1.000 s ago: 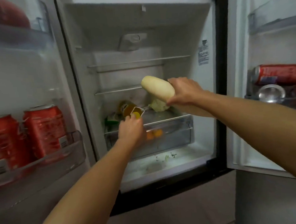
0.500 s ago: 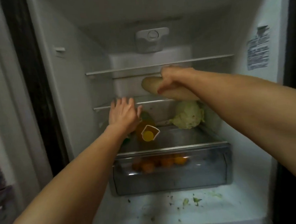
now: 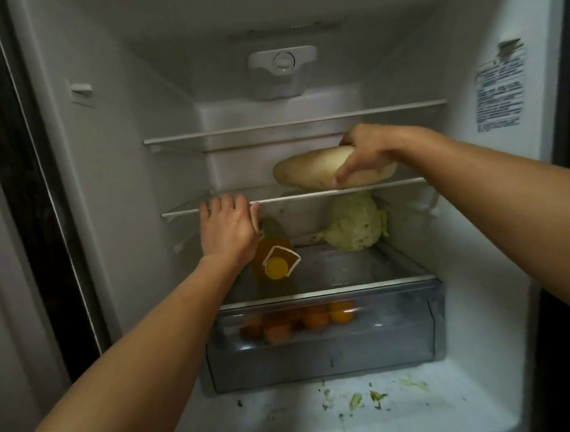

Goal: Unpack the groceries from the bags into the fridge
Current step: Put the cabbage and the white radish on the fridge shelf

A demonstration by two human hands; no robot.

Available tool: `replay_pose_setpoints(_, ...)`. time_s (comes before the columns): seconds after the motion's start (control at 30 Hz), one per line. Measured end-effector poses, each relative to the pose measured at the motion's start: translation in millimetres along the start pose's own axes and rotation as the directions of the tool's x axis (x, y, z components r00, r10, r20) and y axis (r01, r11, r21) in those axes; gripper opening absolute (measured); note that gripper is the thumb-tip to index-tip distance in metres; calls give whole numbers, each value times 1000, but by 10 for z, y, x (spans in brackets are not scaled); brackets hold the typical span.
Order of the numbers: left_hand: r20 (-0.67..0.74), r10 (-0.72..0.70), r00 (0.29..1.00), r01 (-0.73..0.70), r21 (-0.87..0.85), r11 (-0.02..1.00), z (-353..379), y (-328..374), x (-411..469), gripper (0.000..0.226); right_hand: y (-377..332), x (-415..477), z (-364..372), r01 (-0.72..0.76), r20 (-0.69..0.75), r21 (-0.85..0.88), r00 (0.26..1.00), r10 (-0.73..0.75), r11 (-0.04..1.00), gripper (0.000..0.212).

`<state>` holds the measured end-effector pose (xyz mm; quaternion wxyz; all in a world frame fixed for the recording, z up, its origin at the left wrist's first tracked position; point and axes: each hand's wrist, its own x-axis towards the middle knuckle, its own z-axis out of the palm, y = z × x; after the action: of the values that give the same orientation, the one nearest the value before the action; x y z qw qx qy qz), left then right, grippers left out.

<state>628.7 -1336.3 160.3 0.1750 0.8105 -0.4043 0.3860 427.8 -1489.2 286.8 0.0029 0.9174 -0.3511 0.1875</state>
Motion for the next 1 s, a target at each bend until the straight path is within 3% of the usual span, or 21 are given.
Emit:
replay_pose_setpoints(0.17, -2, 7, 1000, -7, -12, 1000, -7, 1, -7, 47, -257, -20, 142, -58, -188, 82, 979, 72, 995, 60)
replay_pose_setpoints(0.3, 6, 66, 998, -66, -6, 998, -27, -62, -20, 42, -584, 177, 324, -127, -246, 34, 960, 132, 991, 48)
replay_pose_setpoints(0.47, 42, 131, 990, -132, 17, 991, -33, -118, -40, 40, -700, 354, 575, -175, -270, 158, 939, 213, 972, 38)
replay_pose_setpoints(0.6, 95, 119, 988, -122, 27, 992, -66, -113, -38, 43, -609, 229, 527, -164, -218, 238, 952, 217, 957, 42)
replay_pose_setpoints(0.7, 135, 112, 984, -117, 33, 993, -125, -89, -70, 48, -513, -7, 560, -139, -243, 162, 954, 176, 977, 50)
replay_pose_setpoints(0.87, 118, 106, 987, -100, -51, 994, -222, 8, -373, 63, -409, -479, 540, -148, -324, 126, 928, 182, 981, 44)
replay_pose_setpoints(1.0, 151, 150, 977, -129, -141, 982, -234, 166, -795, 46, -340, -926, 624, -158, -368, 114, 911, 189, 981, 44)
